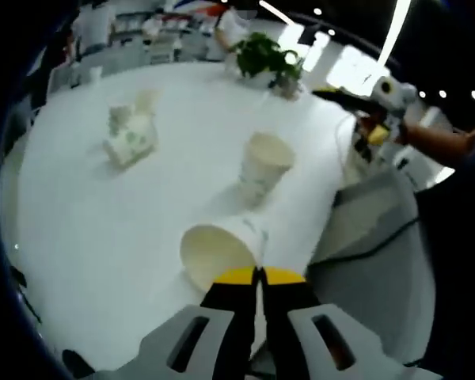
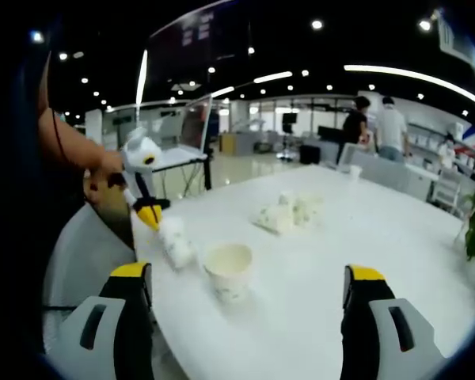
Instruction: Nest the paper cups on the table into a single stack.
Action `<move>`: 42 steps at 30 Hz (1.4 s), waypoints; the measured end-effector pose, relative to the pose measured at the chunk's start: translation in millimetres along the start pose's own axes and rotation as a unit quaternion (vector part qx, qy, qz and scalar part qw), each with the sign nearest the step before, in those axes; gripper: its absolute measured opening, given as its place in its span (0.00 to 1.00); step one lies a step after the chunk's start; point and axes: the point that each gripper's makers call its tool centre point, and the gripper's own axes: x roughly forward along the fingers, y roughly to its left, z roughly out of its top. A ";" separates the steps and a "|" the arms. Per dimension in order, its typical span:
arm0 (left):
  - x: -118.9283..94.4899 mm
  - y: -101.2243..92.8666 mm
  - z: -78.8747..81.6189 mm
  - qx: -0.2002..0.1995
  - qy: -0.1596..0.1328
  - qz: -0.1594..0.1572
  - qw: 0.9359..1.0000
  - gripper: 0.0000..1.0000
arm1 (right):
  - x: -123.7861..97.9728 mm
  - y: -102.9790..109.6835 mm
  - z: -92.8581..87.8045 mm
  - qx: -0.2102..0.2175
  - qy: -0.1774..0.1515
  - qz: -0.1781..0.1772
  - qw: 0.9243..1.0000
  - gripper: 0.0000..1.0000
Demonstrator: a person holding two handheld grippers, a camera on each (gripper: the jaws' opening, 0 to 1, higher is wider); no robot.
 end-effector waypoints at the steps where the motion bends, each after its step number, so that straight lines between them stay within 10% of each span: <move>1: -1.9 1.9 3.5 0.009 0.001 0.003 1.000 0.00 | -0.1 -0.1 -0.2 0.000 0.000 0.000 1.000 0.99; 15: -27.1 27.0 58.4 0.089 0.034 0.039 0.995 0.00 | -2.6 -5.3 0.3 0.005 -0.005 -0.011 1.000 1.00; 25: -43.7 35.6 88.5 0.199 0.097 0.088 0.971 0.00 | -2.8 -9.3 5.5 0.000 -0.006 -0.016 1.000 1.00; 32: -52.2 40.6 103.0 0.251 0.138 0.102 0.953 0.00 | -1.6 -10.3 4.6 -0.002 -0.004 -0.015 1.000 1.00; 42: -83.3 51.5 127.7 0.338 0.233 0.133 0.902 0.00 | -0.5 -13.9 4.5 -0.005 -0.001 -0.015 1.000 1.00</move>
